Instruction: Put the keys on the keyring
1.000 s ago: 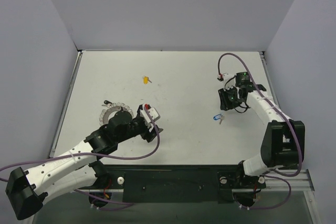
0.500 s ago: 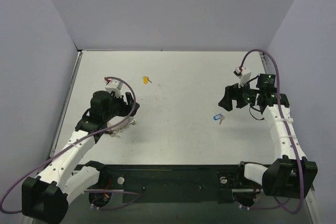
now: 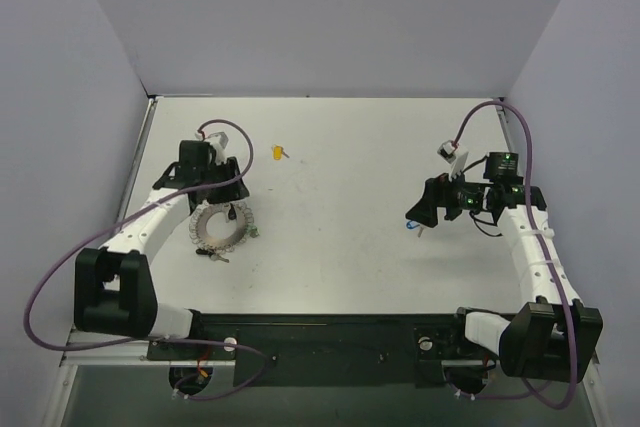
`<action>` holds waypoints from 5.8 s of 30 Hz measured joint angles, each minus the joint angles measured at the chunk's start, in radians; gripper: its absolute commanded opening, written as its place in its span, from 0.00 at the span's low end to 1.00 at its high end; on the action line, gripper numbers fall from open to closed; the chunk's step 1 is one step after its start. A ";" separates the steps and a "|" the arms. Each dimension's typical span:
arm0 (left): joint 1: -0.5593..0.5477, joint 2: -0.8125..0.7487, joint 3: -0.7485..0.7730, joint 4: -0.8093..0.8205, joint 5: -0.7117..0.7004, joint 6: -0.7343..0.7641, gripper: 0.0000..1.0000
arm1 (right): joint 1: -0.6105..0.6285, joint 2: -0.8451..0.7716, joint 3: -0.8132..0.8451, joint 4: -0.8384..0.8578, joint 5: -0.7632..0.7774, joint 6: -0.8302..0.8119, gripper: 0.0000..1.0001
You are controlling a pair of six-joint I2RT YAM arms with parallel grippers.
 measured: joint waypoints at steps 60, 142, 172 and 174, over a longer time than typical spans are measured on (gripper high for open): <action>-0.087 0.568 0.462 -0.351 -0.195 0.301 0.01 | -0.006 0.067 0.039 -0.133 -0.030 -0.132 0.79; -0.083 0.604 0.513 -0.418 -0.050 0.320 0.36 | -0.023 0.067 0.039 -0.146 -0.039 -0.156 0.79; -0.083 0.604 0.509 -0.420 -0.140 0.325 0.38 | -0.023 0.067 0.039 -0.148 -0.044 -0.158 0.79; -0.083 0.604 0.509 -0.420 -0.150 0.325 0.38 | -0.023 0.067 0.039 -0.148 -0.044 -0.158 0.79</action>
